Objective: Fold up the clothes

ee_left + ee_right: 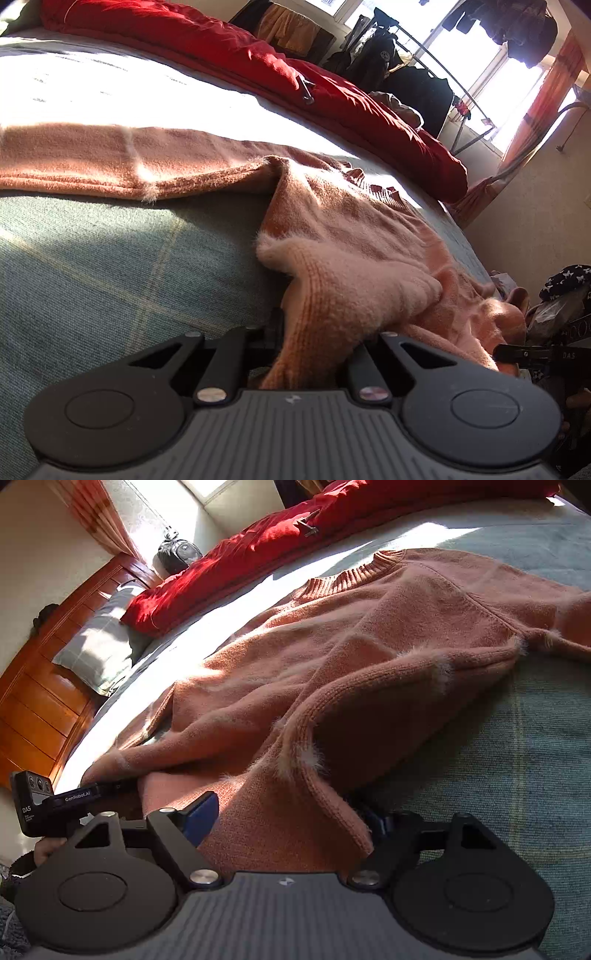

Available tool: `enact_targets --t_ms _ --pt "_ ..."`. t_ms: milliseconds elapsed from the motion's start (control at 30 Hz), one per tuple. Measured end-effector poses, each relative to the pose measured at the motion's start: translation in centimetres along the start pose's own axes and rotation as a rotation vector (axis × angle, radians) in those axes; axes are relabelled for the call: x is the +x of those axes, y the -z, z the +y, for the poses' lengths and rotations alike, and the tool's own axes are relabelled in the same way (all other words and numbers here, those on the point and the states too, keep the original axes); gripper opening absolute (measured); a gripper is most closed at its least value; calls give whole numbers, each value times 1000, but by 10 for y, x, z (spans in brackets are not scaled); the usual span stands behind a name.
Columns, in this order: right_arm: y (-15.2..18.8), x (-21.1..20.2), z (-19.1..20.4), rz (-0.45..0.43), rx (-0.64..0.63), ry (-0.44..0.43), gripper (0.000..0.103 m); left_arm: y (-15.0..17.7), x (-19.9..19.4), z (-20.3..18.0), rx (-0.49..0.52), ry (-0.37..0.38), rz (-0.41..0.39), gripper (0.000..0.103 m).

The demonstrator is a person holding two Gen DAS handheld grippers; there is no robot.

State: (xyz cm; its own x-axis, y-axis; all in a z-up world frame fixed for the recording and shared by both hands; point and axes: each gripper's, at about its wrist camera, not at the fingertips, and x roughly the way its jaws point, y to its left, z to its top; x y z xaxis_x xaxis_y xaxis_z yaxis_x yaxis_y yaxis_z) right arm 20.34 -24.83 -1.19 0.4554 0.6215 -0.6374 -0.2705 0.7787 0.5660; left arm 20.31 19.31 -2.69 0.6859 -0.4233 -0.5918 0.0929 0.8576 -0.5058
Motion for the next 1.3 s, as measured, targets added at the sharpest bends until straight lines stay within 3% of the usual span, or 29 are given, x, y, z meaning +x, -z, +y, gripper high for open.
enact_targets --t_ms 33,200,267,600,767,833,933,1000,1067,1200,1300 --pt "2 -3 0 -11 2 -12 62 -1 -2 -2 4 3 -3 5" --pt "-3 -33 3 -94 1 -44 30 -6 -23 -14 9 41 -19 4" --pt "-9 -50 0 -131 8 -61 23 -9 -34 -20 5 70 -30 4" --pt "-30 -128 -12 -288 40 -125 18 -18 -77 -62 -23 226 -66 4" --pt "-39 -165 -27 -358 88 -138 19 -14 -87 -78 -57 271 -21 4" --pt "-42 -175 -36 -359 122 -114 19 -13 -82 -73 -86 257 14 5" --pt "-44 -176 -54 -336 170 -21 25 -5 -56 -52 -151 151 119 5" --pt "-46 -172 -66 -313 202 43 41 5 -34 -37 -183 50 191 6" --pt "-43 -154 -78 -253 215 102 43 18 -16 -24 -195 -55 257 9" --pt "-27 -123 -92 -150 225 145 53 29 -14 -14 -219 -64 266 16" --pt "-12 -116 -96 -115 225 151 58 27 -28 -22 -144 -99 239 26"
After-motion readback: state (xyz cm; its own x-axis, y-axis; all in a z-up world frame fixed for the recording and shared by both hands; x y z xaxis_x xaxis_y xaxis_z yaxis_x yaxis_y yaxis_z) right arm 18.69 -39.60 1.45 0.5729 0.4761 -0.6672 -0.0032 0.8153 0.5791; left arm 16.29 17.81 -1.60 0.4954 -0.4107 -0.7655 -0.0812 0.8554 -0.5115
